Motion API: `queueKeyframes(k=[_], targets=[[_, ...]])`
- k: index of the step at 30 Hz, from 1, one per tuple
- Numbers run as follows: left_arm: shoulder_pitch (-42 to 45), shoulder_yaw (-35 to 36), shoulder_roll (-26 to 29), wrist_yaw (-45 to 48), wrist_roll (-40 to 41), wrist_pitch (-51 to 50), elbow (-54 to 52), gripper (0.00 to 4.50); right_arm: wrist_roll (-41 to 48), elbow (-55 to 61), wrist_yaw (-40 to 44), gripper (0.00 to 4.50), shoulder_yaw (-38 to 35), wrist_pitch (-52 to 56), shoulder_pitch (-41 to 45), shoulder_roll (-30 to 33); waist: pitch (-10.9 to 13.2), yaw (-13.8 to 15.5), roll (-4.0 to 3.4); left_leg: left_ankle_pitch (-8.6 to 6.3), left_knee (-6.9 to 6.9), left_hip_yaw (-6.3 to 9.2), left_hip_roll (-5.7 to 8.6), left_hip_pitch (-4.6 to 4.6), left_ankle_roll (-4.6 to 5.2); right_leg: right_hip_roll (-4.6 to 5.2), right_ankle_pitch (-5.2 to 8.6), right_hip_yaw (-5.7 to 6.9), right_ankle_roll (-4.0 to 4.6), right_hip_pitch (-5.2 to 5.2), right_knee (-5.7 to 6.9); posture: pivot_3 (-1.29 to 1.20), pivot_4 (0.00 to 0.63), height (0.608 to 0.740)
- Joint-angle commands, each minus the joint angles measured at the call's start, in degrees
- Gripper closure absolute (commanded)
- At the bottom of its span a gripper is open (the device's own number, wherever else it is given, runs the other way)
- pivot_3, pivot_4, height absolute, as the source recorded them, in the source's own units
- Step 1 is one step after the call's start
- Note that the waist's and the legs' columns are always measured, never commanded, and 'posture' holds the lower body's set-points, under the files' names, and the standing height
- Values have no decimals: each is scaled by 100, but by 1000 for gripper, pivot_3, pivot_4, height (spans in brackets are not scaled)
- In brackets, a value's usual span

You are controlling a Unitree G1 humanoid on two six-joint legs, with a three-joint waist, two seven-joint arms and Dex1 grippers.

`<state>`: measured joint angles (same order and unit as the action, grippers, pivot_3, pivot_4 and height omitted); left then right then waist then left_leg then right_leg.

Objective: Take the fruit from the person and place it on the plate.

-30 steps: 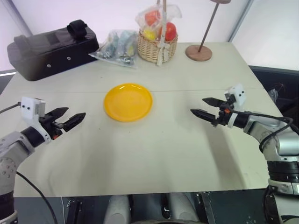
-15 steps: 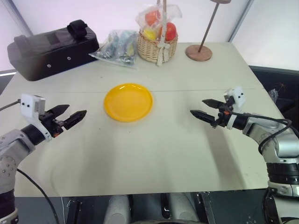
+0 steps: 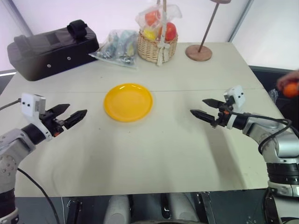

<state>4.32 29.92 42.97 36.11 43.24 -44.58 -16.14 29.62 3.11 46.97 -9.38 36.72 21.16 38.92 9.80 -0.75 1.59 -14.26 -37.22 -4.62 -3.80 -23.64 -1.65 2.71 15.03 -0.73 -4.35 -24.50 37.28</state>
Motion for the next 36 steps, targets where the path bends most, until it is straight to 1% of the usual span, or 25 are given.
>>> queueKeyframes(k=[1,20,21,24,26,28,29,32,36], targets=[[86,10,73,7,71,22,-217,77,64,255,-12,0,-68,-59,27,-18,0,0,0,0,0,0,0,0,0,0,0,0,0,0,0,0,150,740],[213,-92,43,-44,-38,107,-136,77,-3,274,-86,0,0,-118,11,-87,0,5,0,0,0,0,0,0,0,0,-1,0,-1,0,0,0,150,740],[350,-42,66,-31,162,-12,-167,77,-5,282,-87,0,6,-115,4,-82,0,4,0,0,0,0,0,0,0,0,-1,0,-1,0,0,0,150,740],[961,235,273,48,1074,-509,-280,77,1,305,-92,0,9,-103,-17,-54,3,24,5,0,-1,4,0,-1,0,0,-1,2,-1,2,1,0,150,740],[1258,317,522,190,1503,-763,-307,77,10,316,-94,0,1,-99,-32,-35,3,7,6,0,-3,4,0,-2,0,0,-1,2,-2,2,0,0,150,740],[1440,320,739,314,1758,-920,-309,77,13,325,-97,0,-4,-93,-40,-25,3,-17,4,0,-2,3,1,-2,0,-1,-1,0,-3,2,-1,0,150,740],[1525,267,877,429,1842,-979,-308,77,8,324,-98,0,-4,-97,-46,-24,2,-24,2,0,-1,0,1,1,0,-2,-1,-3,-3,2,-2,0,150,740],[1632,-129,1190,793,1757,-1011,-288,77,-23,326,-156,0,-12,-137,-50,-49,2,-24,2,0,7,-3,1,10,0,-6,-1,-7,-3,2,0,0,150,740],[1567,-413,1279,1049,1640,-968,-275,77,17,426,-372,0,-153,-173,-61,-119,2,-12,2,0,6,-4,1,10,0,-5,-1,-6,-2,2,1,0,150,740]])
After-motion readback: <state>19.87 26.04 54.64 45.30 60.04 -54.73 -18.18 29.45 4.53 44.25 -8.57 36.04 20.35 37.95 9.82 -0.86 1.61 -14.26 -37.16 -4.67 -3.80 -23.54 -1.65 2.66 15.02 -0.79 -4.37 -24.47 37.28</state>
